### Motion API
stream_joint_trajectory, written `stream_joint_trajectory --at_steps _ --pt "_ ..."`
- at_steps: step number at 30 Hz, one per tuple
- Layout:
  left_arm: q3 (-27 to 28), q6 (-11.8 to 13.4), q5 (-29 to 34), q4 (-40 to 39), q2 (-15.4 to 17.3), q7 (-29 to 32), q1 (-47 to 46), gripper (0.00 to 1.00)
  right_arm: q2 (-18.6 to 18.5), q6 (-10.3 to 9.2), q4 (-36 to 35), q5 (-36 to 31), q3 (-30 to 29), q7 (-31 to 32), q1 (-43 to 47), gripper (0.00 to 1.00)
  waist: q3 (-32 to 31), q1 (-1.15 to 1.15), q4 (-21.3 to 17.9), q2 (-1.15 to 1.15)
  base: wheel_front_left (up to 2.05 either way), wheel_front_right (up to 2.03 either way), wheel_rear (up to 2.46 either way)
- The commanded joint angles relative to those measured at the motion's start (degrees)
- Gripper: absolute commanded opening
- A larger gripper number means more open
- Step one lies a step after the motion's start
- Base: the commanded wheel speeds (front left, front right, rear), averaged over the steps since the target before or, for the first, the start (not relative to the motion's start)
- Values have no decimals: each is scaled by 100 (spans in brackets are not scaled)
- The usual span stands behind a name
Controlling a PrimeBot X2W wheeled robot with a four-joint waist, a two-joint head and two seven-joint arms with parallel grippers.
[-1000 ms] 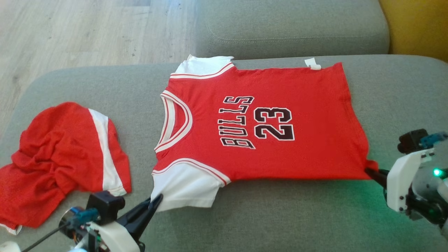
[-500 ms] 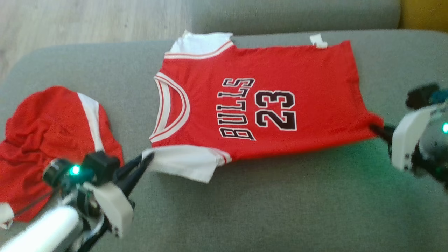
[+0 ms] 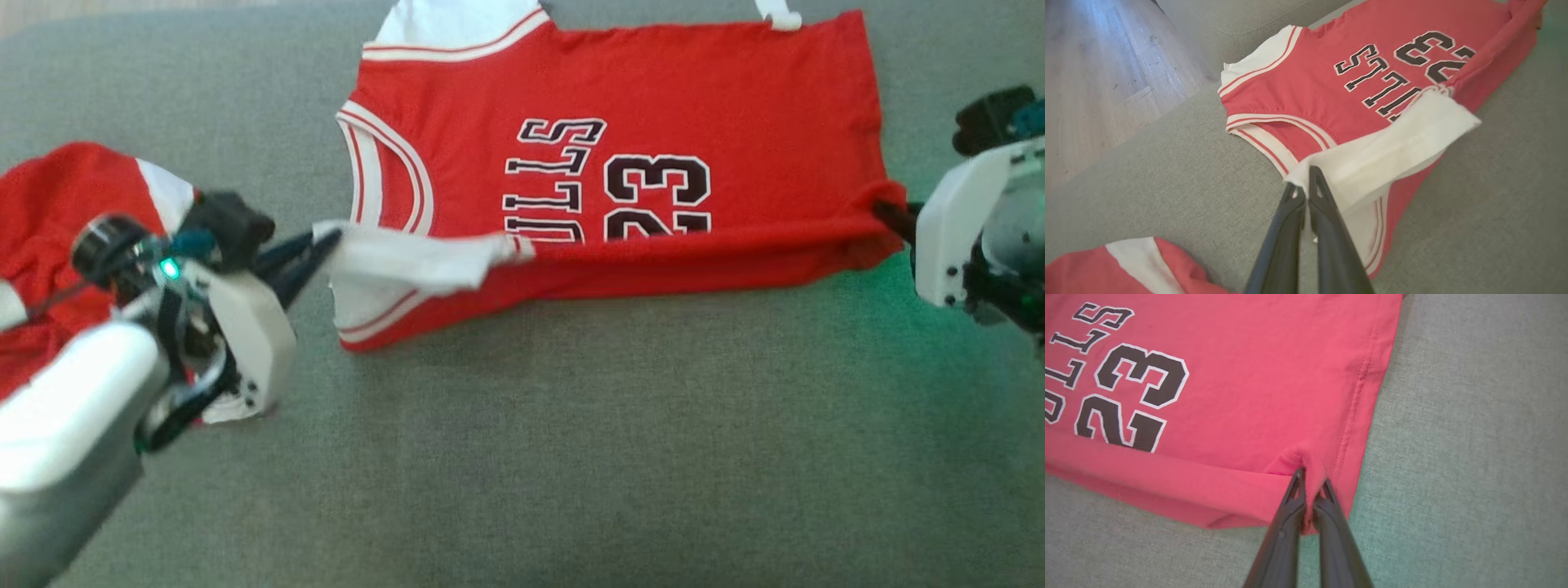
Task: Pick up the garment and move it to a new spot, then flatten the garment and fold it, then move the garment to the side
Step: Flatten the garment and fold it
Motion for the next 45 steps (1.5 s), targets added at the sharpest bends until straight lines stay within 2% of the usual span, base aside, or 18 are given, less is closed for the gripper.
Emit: stream_joint_trajectory --at_steps 1,14,15,16,20,23,30,33,37,40,45 --pt "226 -33 8 11 188 45 -414 0 -46 -4 -113 -79 -70 21 -145 0 97 -2 -23 0 0 0 0" --pt "-441 -137 -157 903 37 332 -1620 0 225 -4 73 -359 -159 58 -604 0 467 -2 -164 0 0 0 0" --pt "-479 -137 -163 991 3 300 -1718 53 244 -4 69 -411 -172 -45 -649 51 490 -2 -162 0 0 0 0" --pt "-505 -138 -155 1097 -39 256 -1806 100 283 -4 122 -415 -229 -115 -678 100 508 -2 -161 0 0 0 0" --pt "-443 -128 -163 1512 -298 -151 -2063 100 388 -4 218 -543 -291 -443 -794 100 545 -2 -151 0 0 0 0" --pt "-119 -17 -321 1787 -591 -830 -2132 100 468 -4 201 -712 -351 -1155 -878 100 509 -2 -134 0 0 0 0" --pt "554 548 -448 2064 -1028 -2669 -1841 100 597 -4 241 -1027 -493 -3057 -705 100 172 -2 -92 0 0 0 0" --pt "808 806 -541 1975 -1154 -3209 -1491 100 704 -4 316 -1207 -683 -3791 -505 100 -24 -2 -78 0 0 0 0" --pt "1187 1144 -506 1600 -1335 -3416 -831 100 944 -4 342 -1474 -1028 -4612 -94 100 -308 -2 -60 0 0 0 0" --pt "1645 1349 -128 993 -1523 -3427 -207 100 1121 -4 312 -1855 -1327 -5006 279 100 -484 -2 -60 0 0 0 0" --pt "2415 1451 536 235 -2094 -3429 1137 100 1674 -4 145 -2514 -2168 -5234 1077 100 -755 -2 -42 0 0 0 0"
